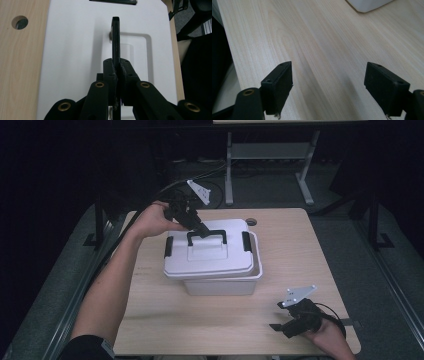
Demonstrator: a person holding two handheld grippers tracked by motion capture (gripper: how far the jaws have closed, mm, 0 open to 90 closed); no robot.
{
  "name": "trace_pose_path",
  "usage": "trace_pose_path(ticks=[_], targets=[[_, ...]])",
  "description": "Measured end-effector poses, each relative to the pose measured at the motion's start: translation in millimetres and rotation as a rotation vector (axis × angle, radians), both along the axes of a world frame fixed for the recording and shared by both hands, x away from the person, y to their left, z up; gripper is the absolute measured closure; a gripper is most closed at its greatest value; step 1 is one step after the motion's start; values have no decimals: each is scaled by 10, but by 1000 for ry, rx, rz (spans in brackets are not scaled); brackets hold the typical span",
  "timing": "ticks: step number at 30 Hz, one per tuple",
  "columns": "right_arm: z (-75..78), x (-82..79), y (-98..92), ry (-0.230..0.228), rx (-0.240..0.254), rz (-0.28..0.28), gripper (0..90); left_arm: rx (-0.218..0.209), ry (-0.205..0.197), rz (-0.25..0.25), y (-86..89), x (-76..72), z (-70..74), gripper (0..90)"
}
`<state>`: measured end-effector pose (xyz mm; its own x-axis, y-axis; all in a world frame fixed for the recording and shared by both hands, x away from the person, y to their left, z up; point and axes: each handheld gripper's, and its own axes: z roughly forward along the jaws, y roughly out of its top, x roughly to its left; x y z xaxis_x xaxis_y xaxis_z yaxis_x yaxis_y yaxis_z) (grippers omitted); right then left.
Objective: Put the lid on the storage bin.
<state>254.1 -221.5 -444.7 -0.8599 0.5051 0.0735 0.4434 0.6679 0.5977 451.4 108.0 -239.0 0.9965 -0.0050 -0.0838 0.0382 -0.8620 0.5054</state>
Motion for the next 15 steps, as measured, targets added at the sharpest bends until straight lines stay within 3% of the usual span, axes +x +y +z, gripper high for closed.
trace_pose_path(ticks=[15], targets=[[12, -7, -23, -2, 4, -4, 224, 16, 27, -16, -266, 132, -126, 848]])
